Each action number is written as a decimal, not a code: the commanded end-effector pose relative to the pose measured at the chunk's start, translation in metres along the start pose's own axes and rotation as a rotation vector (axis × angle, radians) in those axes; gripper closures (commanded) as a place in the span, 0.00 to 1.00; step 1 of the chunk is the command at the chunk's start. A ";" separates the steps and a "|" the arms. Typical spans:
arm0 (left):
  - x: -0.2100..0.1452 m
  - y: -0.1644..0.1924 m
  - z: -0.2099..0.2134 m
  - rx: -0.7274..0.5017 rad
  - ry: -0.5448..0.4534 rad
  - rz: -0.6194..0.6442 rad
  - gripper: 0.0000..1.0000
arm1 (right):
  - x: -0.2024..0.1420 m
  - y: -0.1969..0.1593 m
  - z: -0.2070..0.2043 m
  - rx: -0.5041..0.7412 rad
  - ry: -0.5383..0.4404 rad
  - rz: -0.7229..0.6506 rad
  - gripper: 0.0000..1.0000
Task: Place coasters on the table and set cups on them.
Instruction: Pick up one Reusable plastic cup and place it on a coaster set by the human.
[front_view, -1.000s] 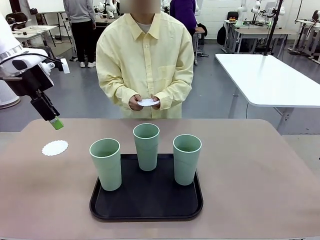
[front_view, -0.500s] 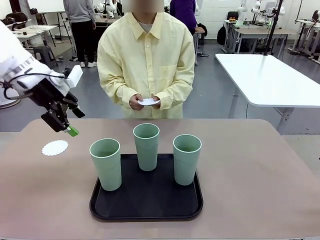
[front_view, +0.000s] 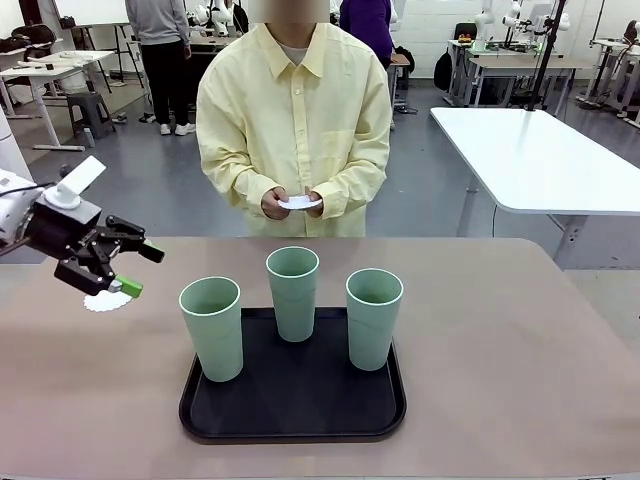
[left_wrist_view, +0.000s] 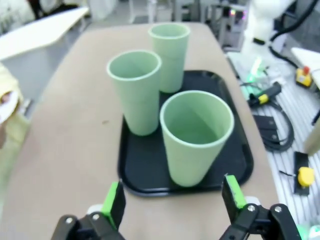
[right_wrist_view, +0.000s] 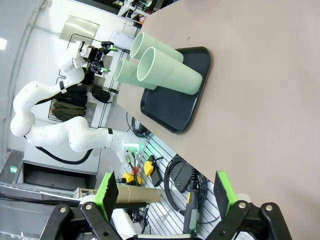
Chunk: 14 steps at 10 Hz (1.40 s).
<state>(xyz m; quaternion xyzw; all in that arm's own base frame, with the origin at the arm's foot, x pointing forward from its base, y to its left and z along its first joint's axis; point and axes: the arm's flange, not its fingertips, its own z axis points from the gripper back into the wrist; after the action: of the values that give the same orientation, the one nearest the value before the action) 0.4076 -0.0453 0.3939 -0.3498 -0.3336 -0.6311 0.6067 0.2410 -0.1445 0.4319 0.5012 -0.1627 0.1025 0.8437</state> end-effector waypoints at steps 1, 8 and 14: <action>-0.011 0.009 -0.011 -0.045 -0.026 -0.072 0.00 | 0.000 0.000 0.000 0.006 -0.001 -0.001 0.00; -0.015 0.000 -0.012 -0.055 -0.009 -0.052 0.00 | 0.000 0.000 0.000 0.006 -0.001 -0.001 0.00; -0.065 -0.002 -0.012 -0.018 -0.106 -0.003 0.00 | 0.000 0.000 0.000 0.006 -0.001 -0.001 0.00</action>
<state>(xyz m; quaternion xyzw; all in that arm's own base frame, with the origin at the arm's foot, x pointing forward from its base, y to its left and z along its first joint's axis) 0.4116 -0.0188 0.3365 -0.3724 -0.3328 -0.6153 0.6099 0.2412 -0.1443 0.4319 0.5009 -0.1623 0.1027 0.8439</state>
